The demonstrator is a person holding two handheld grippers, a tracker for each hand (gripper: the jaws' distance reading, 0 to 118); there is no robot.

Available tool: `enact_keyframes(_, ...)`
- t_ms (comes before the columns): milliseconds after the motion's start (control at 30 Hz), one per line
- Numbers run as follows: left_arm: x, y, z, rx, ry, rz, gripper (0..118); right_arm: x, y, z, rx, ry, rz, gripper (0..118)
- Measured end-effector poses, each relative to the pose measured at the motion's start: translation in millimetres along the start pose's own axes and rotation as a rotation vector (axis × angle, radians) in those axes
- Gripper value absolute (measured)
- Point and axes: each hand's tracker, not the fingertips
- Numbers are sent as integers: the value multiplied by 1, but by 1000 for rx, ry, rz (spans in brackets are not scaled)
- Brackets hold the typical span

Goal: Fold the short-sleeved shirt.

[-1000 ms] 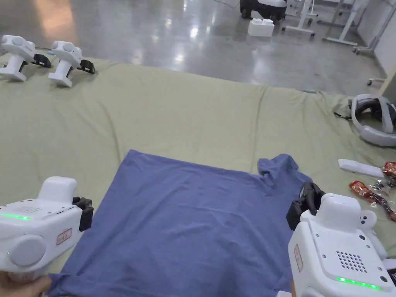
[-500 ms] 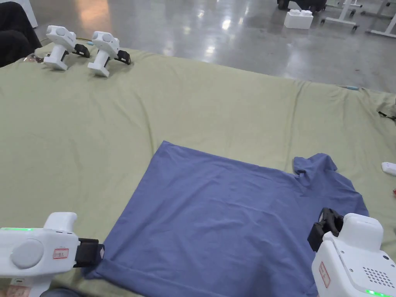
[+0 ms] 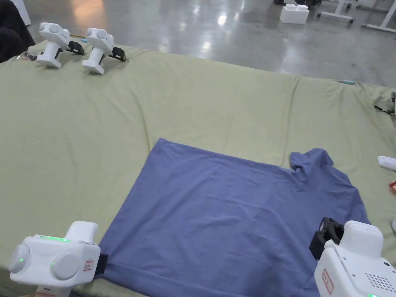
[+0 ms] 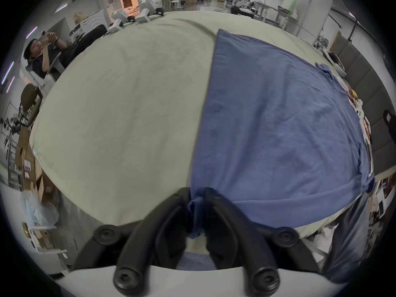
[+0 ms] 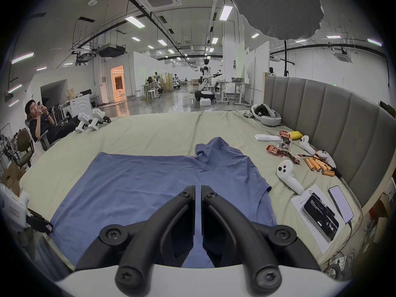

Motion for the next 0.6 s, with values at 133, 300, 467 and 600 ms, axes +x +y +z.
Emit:
enact_keyframes(133,6,-2,4,10,40,-69,7,14,4,11,-20,-1,42,7)
enact_keyframes(300,-8,-3,16,48,-25,-8,6,43,5,35,-106,-49,175,8)
enact_keyframes(467,-10,1,23,65,-23,-10,6,78,-14,45,-360,-61,165,38)
enact_keyframes(600,-5,4,25,68,-18,-31,6,99,-40,53,-510,-33,87,53)
